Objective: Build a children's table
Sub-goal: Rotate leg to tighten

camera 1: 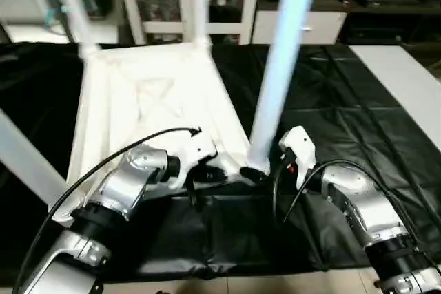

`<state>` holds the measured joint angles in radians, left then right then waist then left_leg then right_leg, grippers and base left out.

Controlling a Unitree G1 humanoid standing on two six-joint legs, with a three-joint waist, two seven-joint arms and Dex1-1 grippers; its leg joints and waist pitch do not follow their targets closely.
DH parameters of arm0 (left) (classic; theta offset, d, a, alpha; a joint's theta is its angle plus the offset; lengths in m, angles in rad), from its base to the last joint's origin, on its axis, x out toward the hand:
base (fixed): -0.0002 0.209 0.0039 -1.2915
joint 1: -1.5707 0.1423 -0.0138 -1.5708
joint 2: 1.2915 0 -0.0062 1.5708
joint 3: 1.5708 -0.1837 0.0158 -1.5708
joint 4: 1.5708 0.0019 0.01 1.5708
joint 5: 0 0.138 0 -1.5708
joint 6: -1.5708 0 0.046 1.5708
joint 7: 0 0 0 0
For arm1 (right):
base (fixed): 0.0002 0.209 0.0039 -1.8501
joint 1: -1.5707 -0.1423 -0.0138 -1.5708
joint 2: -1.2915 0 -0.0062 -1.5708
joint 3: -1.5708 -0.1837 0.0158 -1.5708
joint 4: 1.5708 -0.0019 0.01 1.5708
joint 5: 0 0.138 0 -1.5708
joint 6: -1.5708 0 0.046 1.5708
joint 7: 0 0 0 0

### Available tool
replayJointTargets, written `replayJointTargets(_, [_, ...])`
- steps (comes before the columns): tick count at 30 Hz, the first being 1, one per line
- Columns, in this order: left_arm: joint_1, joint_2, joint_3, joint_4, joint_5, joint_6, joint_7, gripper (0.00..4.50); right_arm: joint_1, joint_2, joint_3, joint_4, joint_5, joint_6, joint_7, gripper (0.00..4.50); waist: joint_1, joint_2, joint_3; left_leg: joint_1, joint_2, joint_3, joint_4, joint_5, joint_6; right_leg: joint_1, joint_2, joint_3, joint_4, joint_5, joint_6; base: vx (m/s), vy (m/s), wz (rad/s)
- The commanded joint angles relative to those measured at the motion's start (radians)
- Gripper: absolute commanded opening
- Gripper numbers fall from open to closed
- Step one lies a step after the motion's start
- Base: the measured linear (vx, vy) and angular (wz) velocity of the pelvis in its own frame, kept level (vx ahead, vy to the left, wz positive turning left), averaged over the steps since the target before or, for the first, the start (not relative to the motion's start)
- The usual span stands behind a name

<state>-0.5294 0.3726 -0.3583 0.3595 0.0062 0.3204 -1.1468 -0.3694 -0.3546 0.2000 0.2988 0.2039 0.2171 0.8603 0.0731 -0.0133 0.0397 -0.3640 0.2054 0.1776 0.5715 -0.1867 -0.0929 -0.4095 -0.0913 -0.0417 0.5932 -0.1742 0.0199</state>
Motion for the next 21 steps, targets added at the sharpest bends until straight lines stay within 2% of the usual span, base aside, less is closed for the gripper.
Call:
replayJointTargets(1, [0.030, 0.011, -0.084, 0.011, 0.016, 0.040, -0.072, 0.00, -0.018, -0.021, 0.005, 0.012, 0.014, -0.016, 0.055, 4.47, 0.003, 0.008, -0.058, 0.009, 0.018, 0.006, -0.059, -0.150, 0.066, 0.050, -0.032, 0.027, -0.045, -0.034, -0.281, 0.000, 0.000, 0.00])
replayJointTargets(3, [0.026, 0.014, -0.088, 0.018, 0.030, 0.035, -0.066, 0.00, -0.019, -0.023, 0.007, 0.019, 0.016, -0.017, 0.069, 4.47, 0.006, 0.006, -0.056, 0.010, 0.018, 0.007, -0.061, -0.171, 0.062, 0.051, -0.032, 0.027, -0.048, -0.058, -0.277, 0.000, 0.000, 0.00])
replayJointTargets(5, [0.021, 0.015, -0.087, 0.025, 0.037, 0.035, -0.063, 0.00, -0.016, -0.029, 0.020, 0.021, 0.012, -0.019, 0.090, 4.20, 0.011, 0.006, -0.055, 0.011, 0.019, 0.006, -0.063, -0.208, 0.044, 0.051, -0.035, 0.028, -0.053, -0.110, -0.268, 0.000, 0.000, 0.00])
replayJointTargets(7, [0.020, 0.022, -0.087, 0.014, 0.036, 0.046, -0.068, 0.00, -0.018, -0.024, 0.021, 0.036, 0.001, -0.026, 0.095, 4.13, 0.012, 0.003, -0.054, 0.011, 0.019, 0.004, -0.065, -0.221, 0.033, 0.053, -0.036, 0.028, -0.054, -0.136, -0.258, 0.000, 0.000, 0.00])
replayJointTargets(8, [0.020, 0.023, -0.087, 0.013, 0.035, 0.047, -0.069, 0.00, -0.019, -0.023, 0.021, 0.039, 0.000, -0.027, 0.095, 3.94, 0.012, 0.004, -0.054, 0.011, 0.018, 0.004, -0.065, -0.222, 0.031, 0.052, -0.036, 0.028, -0.054, -0.141, -0.255, 0.000, 0.000, 0.00])
replayJointTargets(9, [0.020, 0.027, -0.084, 0.011, 0.033, 0.051, -0.066, 0.00, -0.019, -0.021, 0.025, 0.046, -0.006, -0.032, 0.099, 3.94, 0.012, 0.002, -0.055, 0.012, 0.018, 0.004, -0.065, -0.225, 0.026, 0.052, -0.036, 0.028, -0.055, -0.147, -0.252, 0.000, 0.000, 0.00])
replayJointTargets(10, [0.020, 0.029, -0.084, 0.009, 0.031, 0.053, -0.065, 0.00, -0.020, -0.021, 0.026, 0.049, -0.009, -0.035, 0.102, 3.70, 0.012, 0.003, -0.055, 0.012, 0.018, 0.004, -0.065, -0.223, 0.025, 0.052, -0.036, 0.029, -0.054, -0.144, -0.252, 0.000, 0.000, 0.00])
replayJointTargets(15, [0.022, 0.031, -0.081, 0.015, 0.031, 0.050, -0.063, 0.00, -0.021, -0.022, 0.025, 0.056, -0.013, -0.039, 0.113, 3.35, 0.011, 0.000, -0.057, 0.011, 0.017, 0.005, -0.062, -0.192, 0.037, 0.054, -0.034, 0.028, -0.050, -0.106, -0.259, 0.000, 0.000, 0.00])
replayJointTargets(21, [0.019, 0.026, -0.080, 0.018, 0.028, 0.056, -0.056, 0.00, -0.033, -0.031, 0.026, 0.079, -0.024, -0.050, 0.128, 2.82, 0.012, -0.001, -0.058, 0.011, 0.016, 0.005, -0.061, -0.190, 0.042, 0.054, -0.034, 0.028, -0.050, -0.111, -0.262, 0.000, 0.000, 0.00])
